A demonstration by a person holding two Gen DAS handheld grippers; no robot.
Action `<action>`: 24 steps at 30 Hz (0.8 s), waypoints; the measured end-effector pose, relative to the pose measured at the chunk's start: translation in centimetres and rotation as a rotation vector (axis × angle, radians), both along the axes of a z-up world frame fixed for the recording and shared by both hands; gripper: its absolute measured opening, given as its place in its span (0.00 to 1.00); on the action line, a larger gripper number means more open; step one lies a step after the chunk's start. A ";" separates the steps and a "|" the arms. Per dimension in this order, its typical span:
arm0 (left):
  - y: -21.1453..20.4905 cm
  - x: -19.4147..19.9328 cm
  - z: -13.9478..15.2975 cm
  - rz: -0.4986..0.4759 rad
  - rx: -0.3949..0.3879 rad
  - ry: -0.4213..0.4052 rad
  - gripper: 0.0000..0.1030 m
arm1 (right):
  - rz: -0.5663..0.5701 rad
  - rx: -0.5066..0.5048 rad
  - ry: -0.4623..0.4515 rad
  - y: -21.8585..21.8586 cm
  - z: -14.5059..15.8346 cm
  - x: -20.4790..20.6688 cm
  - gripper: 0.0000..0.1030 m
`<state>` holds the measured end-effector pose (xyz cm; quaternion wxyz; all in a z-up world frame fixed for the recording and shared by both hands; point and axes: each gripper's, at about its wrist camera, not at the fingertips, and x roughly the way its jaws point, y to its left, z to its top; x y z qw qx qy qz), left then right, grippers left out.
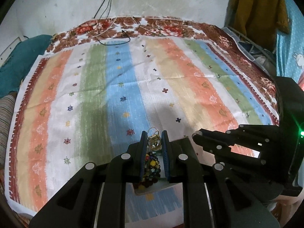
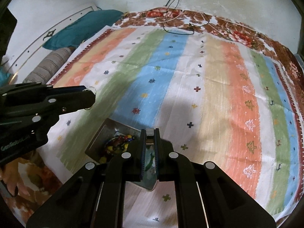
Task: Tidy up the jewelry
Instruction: 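Open both tools over the tin to drop the charms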
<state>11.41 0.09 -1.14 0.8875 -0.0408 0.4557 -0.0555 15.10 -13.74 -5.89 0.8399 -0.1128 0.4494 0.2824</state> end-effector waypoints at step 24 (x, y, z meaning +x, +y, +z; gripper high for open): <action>1.3 -3.7 0.2 0.054 -0.009 -0.018 0.73 | -0.040 0.033 -0.019 -2.1 0.5 -2.4 0.55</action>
